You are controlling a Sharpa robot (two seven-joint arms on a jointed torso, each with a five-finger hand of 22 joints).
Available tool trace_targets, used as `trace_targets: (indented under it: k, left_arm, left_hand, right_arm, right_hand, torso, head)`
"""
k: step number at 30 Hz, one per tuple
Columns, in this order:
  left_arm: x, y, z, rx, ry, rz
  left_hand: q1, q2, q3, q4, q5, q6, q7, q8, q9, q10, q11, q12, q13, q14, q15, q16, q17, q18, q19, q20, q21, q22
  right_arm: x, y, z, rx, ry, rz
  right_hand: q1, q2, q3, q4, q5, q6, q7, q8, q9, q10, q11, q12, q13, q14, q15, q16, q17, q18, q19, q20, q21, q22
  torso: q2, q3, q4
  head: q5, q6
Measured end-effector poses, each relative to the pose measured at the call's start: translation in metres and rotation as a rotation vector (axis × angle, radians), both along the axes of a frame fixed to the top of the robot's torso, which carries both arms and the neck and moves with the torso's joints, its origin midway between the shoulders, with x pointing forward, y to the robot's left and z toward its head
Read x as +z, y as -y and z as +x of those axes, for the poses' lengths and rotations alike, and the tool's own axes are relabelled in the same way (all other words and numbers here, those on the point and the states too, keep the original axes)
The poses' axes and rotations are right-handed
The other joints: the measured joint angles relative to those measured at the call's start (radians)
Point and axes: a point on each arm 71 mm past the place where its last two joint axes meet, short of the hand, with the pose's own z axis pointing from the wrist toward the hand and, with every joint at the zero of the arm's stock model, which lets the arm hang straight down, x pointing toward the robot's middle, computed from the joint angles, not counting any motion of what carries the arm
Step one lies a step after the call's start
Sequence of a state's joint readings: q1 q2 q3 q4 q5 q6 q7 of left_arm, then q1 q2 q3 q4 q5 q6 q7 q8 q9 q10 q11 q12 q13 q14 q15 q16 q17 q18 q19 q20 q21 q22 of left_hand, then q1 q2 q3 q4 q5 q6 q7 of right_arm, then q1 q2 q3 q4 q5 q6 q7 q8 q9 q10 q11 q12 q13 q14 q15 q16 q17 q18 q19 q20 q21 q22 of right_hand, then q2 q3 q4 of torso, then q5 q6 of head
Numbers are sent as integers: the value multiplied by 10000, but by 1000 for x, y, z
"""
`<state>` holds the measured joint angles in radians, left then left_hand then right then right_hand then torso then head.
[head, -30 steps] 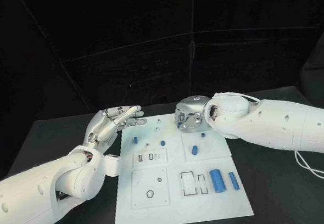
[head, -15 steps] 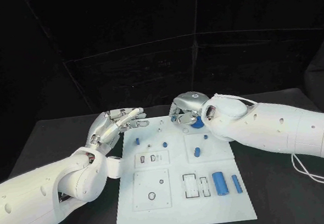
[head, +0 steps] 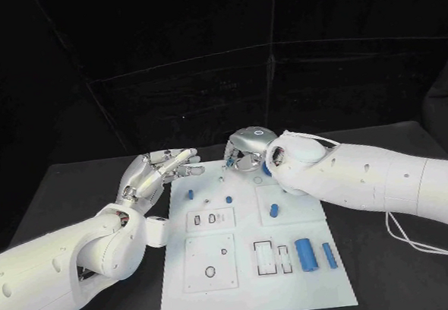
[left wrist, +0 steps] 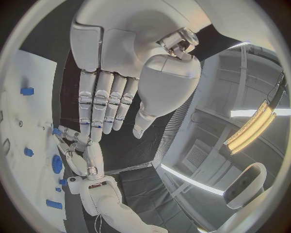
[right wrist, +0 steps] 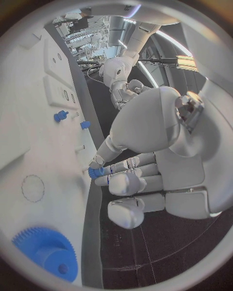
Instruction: Assemble the parts on the task board
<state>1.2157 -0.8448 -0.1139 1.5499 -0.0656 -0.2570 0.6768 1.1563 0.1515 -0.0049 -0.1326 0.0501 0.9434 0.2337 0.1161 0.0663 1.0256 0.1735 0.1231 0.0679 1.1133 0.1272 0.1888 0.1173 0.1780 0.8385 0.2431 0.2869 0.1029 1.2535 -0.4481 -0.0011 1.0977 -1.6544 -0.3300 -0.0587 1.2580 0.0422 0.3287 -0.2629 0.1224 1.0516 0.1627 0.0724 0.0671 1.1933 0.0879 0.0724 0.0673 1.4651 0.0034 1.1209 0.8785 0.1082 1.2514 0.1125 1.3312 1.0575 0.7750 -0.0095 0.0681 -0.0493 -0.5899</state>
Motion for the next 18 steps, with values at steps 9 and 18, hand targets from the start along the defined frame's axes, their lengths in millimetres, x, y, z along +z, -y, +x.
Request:
trace_targets:
  k: [9,18]
  left_arm:
    - [1,1,1,-28,21,-10]
    - [1,1,1,-44,24,-14]
  left_hand:
    - [0,0,0,0,0,0,0,0,0,0,0,0,0,0,0,0,0,0,0,0,0,-9]
    - [0,0,0,0,0,0,0,0,0,0,0,0,0,0,0,0,0,0,0,0,0,-7]
  right_arm:
    - [-2,-6,3,21,-72,-44]
    - [-2,-11,3,116,-98,-39]
  right_hand:
    - [0,0,0,0,0,0,0,0,0,0,0,0,0,0,0,0,-1,1,0,0,0,-1]
    - [0,0,40,40,0,0,-1,0,0,0,0,0,0,0,0,79,41,2,0,0,0,42]
  torso:
    - [16,1,4]
    - [19,4,10]
  head:
    - [12,-16]
    - [29,-33]
